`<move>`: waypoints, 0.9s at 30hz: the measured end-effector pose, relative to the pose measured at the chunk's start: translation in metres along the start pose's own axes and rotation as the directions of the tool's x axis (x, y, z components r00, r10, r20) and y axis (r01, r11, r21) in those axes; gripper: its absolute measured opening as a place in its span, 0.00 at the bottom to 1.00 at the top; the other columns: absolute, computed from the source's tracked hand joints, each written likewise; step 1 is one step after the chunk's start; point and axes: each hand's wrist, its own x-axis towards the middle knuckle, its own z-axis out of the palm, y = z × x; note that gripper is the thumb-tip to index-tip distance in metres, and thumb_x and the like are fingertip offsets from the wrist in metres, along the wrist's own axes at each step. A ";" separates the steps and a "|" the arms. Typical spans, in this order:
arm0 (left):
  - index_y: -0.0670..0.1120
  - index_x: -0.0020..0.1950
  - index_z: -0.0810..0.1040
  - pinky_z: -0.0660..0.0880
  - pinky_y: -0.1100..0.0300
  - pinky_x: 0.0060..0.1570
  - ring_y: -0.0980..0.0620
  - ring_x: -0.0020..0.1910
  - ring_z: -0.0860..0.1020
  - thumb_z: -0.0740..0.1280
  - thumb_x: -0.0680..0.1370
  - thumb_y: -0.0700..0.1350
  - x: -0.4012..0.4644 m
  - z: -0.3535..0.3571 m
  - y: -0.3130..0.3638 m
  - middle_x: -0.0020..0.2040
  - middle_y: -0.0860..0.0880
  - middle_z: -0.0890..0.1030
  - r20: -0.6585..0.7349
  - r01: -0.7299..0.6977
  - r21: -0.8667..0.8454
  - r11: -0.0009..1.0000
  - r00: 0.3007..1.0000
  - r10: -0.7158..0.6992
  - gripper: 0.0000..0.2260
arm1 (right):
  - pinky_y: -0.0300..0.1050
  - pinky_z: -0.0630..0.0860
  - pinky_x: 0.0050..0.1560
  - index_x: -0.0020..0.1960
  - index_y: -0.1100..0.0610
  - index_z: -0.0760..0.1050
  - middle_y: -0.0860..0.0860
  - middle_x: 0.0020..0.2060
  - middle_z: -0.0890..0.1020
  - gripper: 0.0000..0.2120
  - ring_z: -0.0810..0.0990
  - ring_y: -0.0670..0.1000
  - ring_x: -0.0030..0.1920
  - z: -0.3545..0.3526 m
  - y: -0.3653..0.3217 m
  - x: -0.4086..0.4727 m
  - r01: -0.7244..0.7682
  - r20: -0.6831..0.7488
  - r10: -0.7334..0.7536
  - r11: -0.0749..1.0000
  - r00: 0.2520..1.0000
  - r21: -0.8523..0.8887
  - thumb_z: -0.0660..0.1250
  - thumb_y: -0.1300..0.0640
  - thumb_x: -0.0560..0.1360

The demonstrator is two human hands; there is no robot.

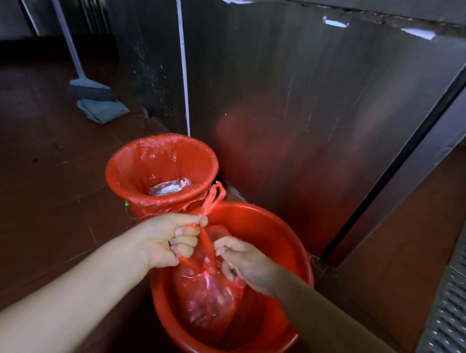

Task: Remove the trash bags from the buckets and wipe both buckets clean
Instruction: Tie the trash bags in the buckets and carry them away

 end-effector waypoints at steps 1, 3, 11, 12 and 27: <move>0.42 0.38 0.72 0.51 0.68 0.13 0.59 0.14 0.56 0.58 0.79 0.41 -0.001 -0.003 0.004 0.18 0.54 0.59 -0.024 -0.009 -0.033 0.999 1.000 0.008 0.11 | 0.34 0.62 0.23 0.47 0.54 0.70 0.60 0.36 0.74 0.09 0.67 0.42 0.22 -0.001 -0.002 0.000 0.012 0.012 -0.012 1.000 1.000 0.009 0.54 0.63 0.81; 0.42 0.36 0.71 0.50 0.68 0.14 0.59 0.13 0.56 0.58 0.78 0.39 -0.002 -0.011 0.013 0.17 0.54 0.59 -0.092 -0.032 -0.152 0.988 0.996 0.018 0.11 | 0.34 0.61 0.23 0.46 0.55 0.67 0.59 0.38 0.76 0.08 0.63 0.42 0.21 -0.004 -0.005 -0.001 0.035 0.038 -0.039 0.992 0.999 0.123 0.54 0.65 0.80; 0.41 0.33 0.69 0.51 0.67 0.14 0.57 0.12 0.55 0.56 0.80 0.39 0.003 -0.007 0.022 0.16 0.52 0.59 -0.226 -0.102 -0.552 0.827 0.974 -0.030 0.14 | 0.29 0.69 0.33 0.48 0.48 0.82 0.38 0.31 0.79 0.09 0.74 0.36 0.30 0.005 -0.017 0.007 0.134 -0.014 -0.140 0.969 0.990 -0.208 0.71 0.60 0.72; 0.41 0.33 0.69 0.51 0.67 0.14 0.57 0.12 0.55 0.56 0.80 0.38 0.004 -0.005 0.021 0.16 0.52 0.59 -0.241 -0.118 -0.572 0.812 0.970 -0.029 0.15 | 0.33 0.69 0.35 0.43 0.47 0.82 0.38 0.29 0.77 0.06 0.73 0.37 0.31 0.008 -0.017 0.008 0.160 -0.022 -0.179 0.924 0.984 -0.348 0.74 0.57 0.69; 0.42 0.37 0.71 0.80 0.57 0.41 0.49 0.41 0.80 0.57 0.81 0.38 0.000 -0.023 -0.020 0.36 0.44 0.76 -0.238 -0.211 -0.291 0.933 0.961 0.143 0.12 | 0.33 0.55 0.17 0.40 0.56 0.66 0.61 0.33 0.81 0.10 0.66 0.45 0.17 -0.003 -0.016 -0.002 -0.018 -0.257 0.129 0.918 0.958 0.397 0.61 0.65 0.78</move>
